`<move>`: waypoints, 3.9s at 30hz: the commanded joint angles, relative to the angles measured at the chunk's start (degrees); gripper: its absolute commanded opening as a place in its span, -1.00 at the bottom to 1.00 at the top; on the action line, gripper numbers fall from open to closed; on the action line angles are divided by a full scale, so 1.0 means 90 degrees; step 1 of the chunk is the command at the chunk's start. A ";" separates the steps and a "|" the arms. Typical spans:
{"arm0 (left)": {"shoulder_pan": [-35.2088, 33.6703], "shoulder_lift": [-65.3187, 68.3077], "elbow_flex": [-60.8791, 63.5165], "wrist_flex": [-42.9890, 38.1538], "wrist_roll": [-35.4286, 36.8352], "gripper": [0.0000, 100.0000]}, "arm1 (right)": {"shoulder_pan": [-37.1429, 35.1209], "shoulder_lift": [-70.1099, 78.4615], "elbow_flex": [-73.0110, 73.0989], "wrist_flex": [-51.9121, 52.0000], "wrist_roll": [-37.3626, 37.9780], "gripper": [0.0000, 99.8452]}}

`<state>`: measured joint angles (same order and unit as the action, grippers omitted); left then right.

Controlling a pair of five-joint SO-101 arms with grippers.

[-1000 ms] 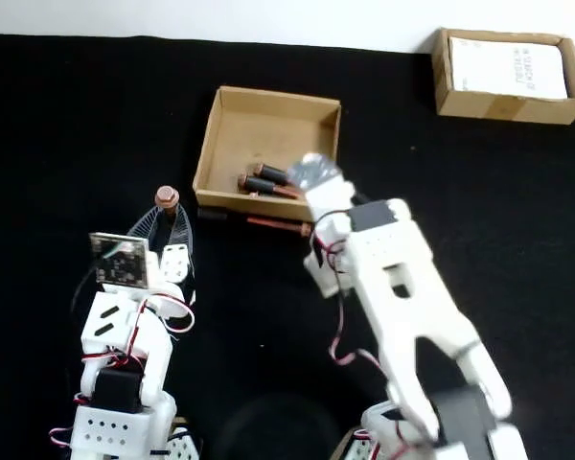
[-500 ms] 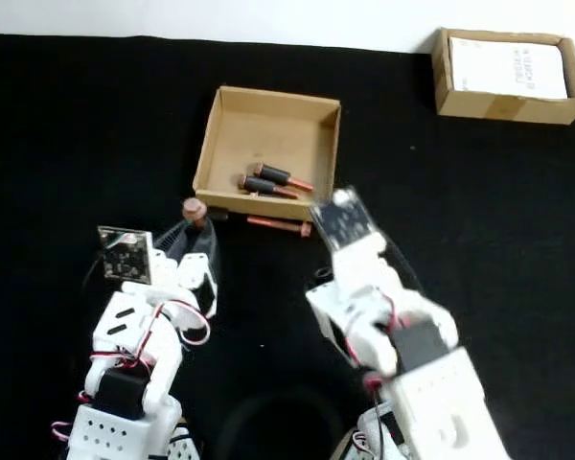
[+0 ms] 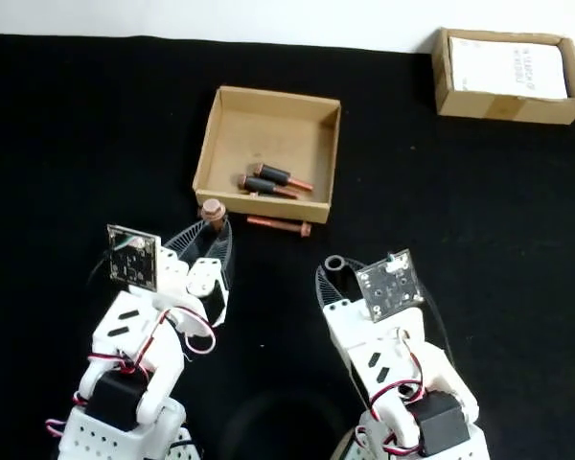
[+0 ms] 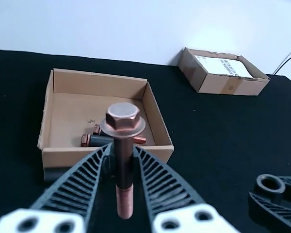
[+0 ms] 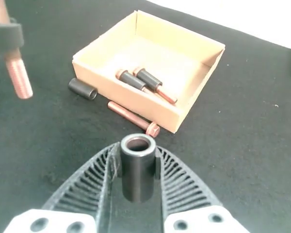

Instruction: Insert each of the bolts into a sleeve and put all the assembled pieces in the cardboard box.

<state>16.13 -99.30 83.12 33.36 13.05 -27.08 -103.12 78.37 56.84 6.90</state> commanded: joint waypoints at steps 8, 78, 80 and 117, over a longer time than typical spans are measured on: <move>0.1519 0.3560 -0.3678 0.0303 0.0029 -0.98 | 0.0112 -0.0044 -0.0034 -0.0161 -0.0020 -0.98; 0.2935 0.5201 -0.2945 -0.1338 0.0557 -0.87 | 0.0562 -0.0044 -0.0308 -0.0151 -0.0049 -0.98; 0.2955 0.5201 -0.2935 -0.1035 0.0576 -0.67 | 0.0562 -0.0044 -0.0386 -0.0161 -0.0049 -0.98; -0.2369 -0.0415 -0.0210 0.1875 -0.0947 -0.98 | 0.1011 0.8601 -0.7976 -0.0161 0.1026 -0.98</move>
<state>-0.22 -102.73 77.49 51.74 2.68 -17.14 -34.37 15.43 56.75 10.59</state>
